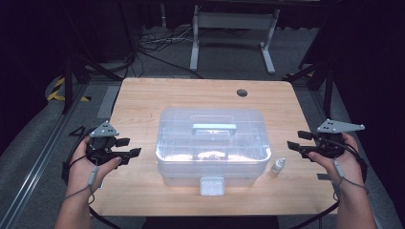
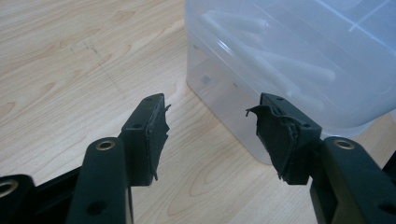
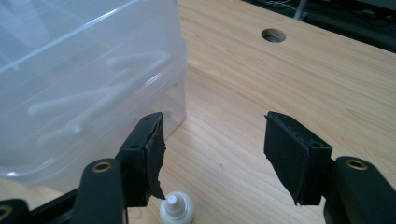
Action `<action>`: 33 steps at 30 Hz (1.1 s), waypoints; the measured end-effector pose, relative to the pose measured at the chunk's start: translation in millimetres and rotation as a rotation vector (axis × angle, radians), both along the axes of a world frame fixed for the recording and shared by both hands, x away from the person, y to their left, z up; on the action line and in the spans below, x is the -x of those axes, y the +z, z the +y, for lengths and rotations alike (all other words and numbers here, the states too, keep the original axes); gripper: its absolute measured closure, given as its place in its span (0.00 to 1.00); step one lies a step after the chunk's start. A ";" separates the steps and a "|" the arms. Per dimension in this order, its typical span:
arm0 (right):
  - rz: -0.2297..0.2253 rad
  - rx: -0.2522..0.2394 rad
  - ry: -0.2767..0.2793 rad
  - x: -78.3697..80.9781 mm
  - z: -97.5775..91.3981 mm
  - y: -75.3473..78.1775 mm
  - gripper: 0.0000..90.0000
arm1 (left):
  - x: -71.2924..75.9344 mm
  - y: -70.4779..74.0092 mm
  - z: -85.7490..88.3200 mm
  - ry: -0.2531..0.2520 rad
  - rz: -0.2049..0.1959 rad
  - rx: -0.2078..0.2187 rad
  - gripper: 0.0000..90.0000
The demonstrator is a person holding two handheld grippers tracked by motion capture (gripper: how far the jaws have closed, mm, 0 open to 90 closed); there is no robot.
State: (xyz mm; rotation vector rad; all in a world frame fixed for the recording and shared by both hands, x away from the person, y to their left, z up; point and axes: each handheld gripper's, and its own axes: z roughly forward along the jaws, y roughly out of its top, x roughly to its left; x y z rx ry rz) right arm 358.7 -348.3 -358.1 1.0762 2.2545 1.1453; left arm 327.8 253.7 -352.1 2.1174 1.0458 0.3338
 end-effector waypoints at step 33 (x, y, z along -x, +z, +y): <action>0.056 0.027 0.060 8.0 4.3 -2.0 0.60 | -4.8 39.6 -32.7 -0.142 -0.049 0.043 0.51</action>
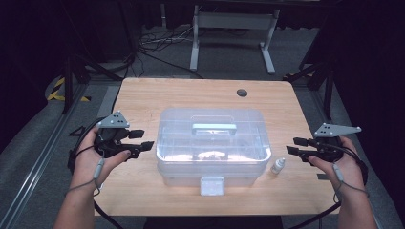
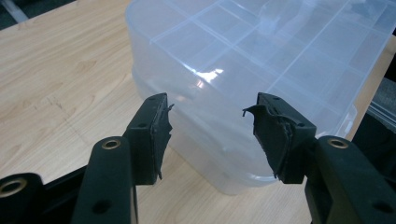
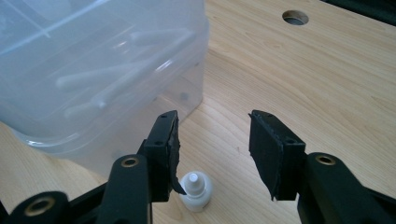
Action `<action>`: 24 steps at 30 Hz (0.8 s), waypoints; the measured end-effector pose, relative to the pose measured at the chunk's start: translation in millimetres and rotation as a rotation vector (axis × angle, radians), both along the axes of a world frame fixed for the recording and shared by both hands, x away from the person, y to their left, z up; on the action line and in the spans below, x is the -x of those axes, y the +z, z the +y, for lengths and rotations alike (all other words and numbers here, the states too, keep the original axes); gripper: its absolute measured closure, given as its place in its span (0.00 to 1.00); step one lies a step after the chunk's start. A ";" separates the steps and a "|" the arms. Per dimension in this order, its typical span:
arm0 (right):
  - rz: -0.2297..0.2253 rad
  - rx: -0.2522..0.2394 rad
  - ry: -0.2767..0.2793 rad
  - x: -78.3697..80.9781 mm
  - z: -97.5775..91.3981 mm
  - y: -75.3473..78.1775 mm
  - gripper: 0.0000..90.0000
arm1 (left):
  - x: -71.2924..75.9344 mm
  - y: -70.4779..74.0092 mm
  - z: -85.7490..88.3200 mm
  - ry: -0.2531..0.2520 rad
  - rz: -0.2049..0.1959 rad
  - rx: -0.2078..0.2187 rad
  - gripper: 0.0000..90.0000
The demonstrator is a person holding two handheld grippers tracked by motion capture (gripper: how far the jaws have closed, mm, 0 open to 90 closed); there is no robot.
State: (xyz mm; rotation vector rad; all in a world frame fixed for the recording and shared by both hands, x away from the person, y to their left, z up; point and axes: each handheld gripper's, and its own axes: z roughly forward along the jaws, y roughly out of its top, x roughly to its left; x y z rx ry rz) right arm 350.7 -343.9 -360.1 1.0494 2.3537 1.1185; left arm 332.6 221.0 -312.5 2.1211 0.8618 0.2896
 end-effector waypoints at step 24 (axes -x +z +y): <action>-0.019 -0.047 0.017 16.4 0.3 2.8 0.59 | -36.9 30.6 -85.1 -0.218 -0.048 -0.026 0.49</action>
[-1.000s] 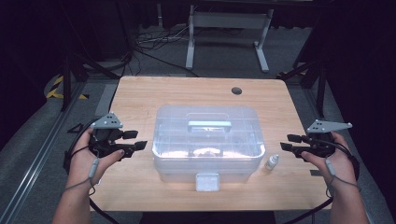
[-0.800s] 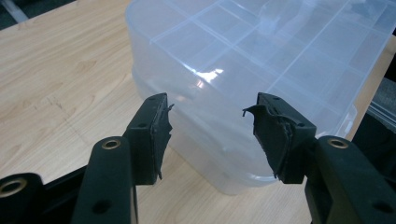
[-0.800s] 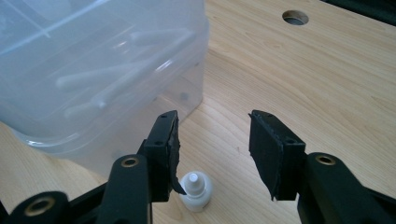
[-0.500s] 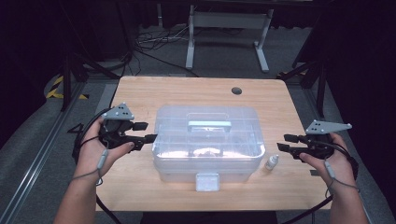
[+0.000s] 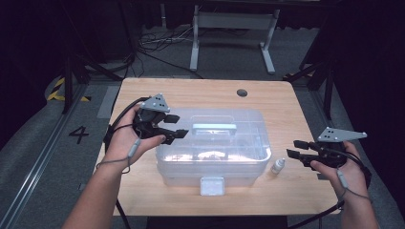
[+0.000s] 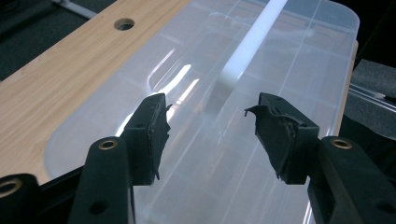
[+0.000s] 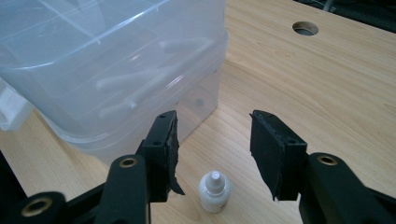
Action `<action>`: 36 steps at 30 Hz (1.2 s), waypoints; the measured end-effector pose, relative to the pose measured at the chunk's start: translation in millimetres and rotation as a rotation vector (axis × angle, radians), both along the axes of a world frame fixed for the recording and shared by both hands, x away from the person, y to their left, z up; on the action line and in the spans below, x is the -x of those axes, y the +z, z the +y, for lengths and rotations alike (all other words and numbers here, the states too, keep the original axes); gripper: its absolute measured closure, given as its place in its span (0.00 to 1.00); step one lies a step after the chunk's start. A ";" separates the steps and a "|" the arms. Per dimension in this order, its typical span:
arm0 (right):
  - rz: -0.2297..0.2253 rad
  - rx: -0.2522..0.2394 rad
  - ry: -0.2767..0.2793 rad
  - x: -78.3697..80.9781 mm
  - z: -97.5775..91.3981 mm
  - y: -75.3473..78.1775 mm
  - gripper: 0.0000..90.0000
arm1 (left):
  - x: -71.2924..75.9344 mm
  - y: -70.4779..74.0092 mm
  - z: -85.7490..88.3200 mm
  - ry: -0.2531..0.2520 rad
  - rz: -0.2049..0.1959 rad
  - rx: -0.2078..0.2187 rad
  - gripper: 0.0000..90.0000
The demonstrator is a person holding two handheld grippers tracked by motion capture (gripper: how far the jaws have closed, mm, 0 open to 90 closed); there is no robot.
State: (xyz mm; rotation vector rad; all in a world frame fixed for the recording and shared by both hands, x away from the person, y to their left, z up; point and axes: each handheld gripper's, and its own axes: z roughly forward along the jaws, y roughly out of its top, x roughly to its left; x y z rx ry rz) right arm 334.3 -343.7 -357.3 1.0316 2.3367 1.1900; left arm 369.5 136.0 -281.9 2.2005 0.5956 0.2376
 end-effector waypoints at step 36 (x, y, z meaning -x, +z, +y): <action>-0.002 0.003 0.003 4.9 -0.6 -6.8 0.58 | -16.9 -13.3 -45.3 -0.106 -0.071 -0.153 0.79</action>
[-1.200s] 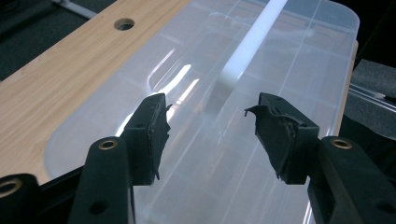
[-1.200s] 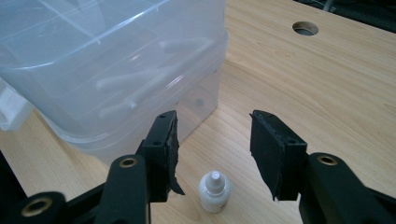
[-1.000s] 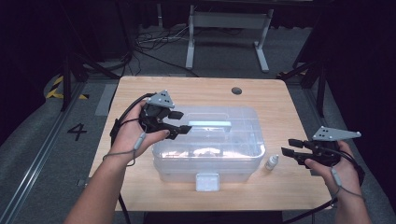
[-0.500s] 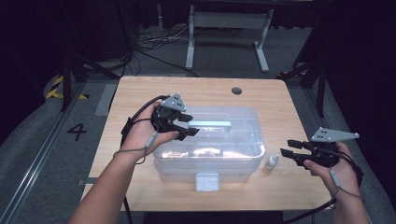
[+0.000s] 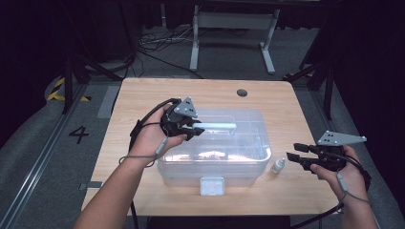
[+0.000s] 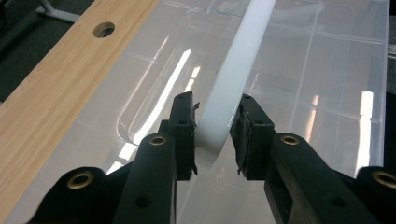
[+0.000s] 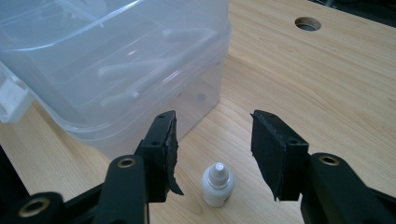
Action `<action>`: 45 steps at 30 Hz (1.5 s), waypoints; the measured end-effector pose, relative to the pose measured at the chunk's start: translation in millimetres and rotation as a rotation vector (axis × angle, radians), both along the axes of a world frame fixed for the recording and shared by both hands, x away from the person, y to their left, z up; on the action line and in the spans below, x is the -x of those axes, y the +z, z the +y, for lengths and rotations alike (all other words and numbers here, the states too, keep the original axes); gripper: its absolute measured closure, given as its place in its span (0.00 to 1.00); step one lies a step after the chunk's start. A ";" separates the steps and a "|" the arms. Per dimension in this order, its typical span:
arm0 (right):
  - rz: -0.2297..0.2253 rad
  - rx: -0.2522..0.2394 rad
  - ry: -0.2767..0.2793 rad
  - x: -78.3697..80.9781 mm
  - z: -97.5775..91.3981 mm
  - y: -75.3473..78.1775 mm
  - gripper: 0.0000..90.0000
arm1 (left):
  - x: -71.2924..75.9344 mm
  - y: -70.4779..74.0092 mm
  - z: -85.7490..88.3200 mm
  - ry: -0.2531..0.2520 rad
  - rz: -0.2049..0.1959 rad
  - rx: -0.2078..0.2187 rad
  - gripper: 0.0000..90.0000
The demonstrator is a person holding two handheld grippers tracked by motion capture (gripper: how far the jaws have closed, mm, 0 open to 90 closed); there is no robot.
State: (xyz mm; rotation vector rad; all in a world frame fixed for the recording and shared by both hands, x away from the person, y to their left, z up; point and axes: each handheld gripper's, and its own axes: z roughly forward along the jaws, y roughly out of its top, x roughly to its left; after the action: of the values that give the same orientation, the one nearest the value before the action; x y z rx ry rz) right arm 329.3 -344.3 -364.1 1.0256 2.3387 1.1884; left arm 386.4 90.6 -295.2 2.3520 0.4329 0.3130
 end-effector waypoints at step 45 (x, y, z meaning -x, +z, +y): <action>-0.091 -0.016 0.072 27.5 20.3 18.8 0.59 | -63.2 33.6 0.6 0.089 0.111 0.037 0.78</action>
State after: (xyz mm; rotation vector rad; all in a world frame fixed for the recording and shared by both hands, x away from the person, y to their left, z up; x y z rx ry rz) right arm 301.8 -324.0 -345.3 0.8798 2.3163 1.2555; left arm 449.6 91.2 -261.5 2.3255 0.5931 0.2150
